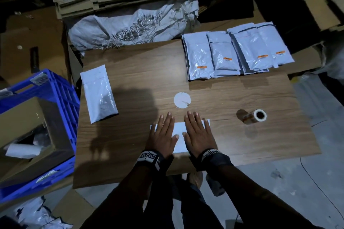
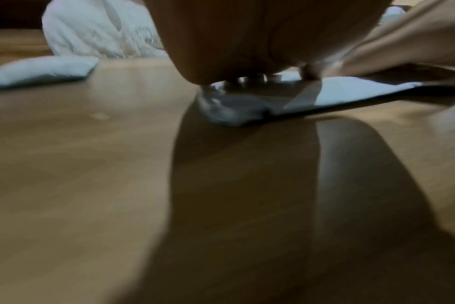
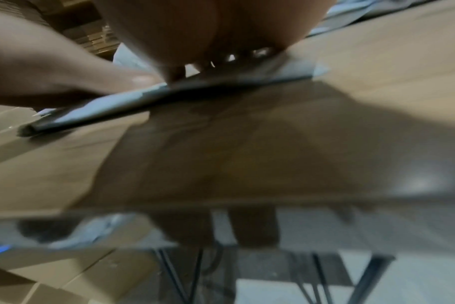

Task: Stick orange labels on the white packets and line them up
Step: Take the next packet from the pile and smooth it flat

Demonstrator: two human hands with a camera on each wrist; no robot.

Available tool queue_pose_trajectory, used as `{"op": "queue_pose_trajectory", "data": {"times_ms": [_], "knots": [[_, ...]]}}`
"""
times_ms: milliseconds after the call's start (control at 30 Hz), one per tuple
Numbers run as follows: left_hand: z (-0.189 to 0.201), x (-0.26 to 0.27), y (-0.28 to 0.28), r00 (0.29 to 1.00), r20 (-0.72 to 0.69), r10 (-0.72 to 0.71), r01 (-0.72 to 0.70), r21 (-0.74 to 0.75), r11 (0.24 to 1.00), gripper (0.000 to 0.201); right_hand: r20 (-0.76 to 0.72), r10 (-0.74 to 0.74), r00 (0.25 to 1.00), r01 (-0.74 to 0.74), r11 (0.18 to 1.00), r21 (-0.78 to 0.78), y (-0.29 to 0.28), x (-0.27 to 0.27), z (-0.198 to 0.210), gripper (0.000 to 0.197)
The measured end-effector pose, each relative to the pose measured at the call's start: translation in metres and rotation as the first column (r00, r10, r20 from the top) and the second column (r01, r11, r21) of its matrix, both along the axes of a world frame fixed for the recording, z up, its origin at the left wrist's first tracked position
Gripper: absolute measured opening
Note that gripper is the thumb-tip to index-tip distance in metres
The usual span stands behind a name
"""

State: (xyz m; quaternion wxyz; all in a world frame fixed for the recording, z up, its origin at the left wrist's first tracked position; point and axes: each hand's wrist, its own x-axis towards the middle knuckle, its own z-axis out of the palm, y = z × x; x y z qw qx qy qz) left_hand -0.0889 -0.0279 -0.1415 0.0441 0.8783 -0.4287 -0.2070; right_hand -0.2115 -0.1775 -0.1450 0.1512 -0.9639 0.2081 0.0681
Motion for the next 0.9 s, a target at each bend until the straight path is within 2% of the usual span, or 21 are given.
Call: {"op": "queue_pose_trajectory", "data": {"times_ms": [233,333,400,467,600,667,733,800,833,900], "knots": [[0.033,0.036,0.038,0.997,-0.045,-0.064,0.066,0.048,0.997,0.086,-0.016,0.029,0.999,-0.030,0.999,-0.036,-0.041,-0.031,0.026,0.065],[0.045,0.041,0.031,0.995,0.009,-0.099,0.099,-0.009,0.995,0.098,-0.120,0.016,0.993,-0.021,0.999,-0.036,-0.040,-0.018,0.040,0.072],[0.049,0.043,0.024,0.993,0.026,-0.114,0.114,-0.009,0.993,0.099,-0.206,-0.009,0.978,-0.006,0.998,-0.070,-0.037,-0.006,0.049,0.066],[0.053,0.043,0.016,0.994,0.048,-0.103,0.102,0.027,0.994,0.088,-0.250,-0.022,0.968,-0.008,0.993,-0.117,-0.036,0.003,0.057,0.056],[0.072,0.051,0.000,0.962,0.161,-0.220,0.215,0.051,0.975,0.029,-0.245,-0.051,0.968,0.007,0.984,-0.179,-0.043,0.010,0.080,0.030],[0.085,0.059,-0.009,0.949,0.209,-0.237,0.245,-0.010,0.970,0.015,-0.181,-0.058,0.982,0.021,0.979,-0.201,-0.048,0.010,0.095,0.024],[0.100,0.069,-0.016,0.950,0.237,-0.201,0.231,-0.106,0.967,0.011,-0.061,-0.036,0.998,0.021,0.972,-0.233,-0.053,0.010,0.109,0.025],[0.109,0.077,-0.021,0.959,0.238,-0.156,0.202,-0.186,0.961,0.027,0.087,-0.016,0.996,0.037,0.968,-0.248,-0.060,0.009,0.112,0.027],[0.111,0.079,-0.022,0.963,0.227,-0.143,0.189,-0.197,0.962,0.032,0.124,-0.014,0.992,0.044,0.969,-0.245,-0.063,0.009,0.112,0.027],[0.108,0.076,-0.020,0.967,0.198,-0.158,0.194,-0.180,0.964,0.030,0.106,-0.008,0.994,0.033,0.971,-0.238,-0.066,0.008,0.105,0.029]]}}
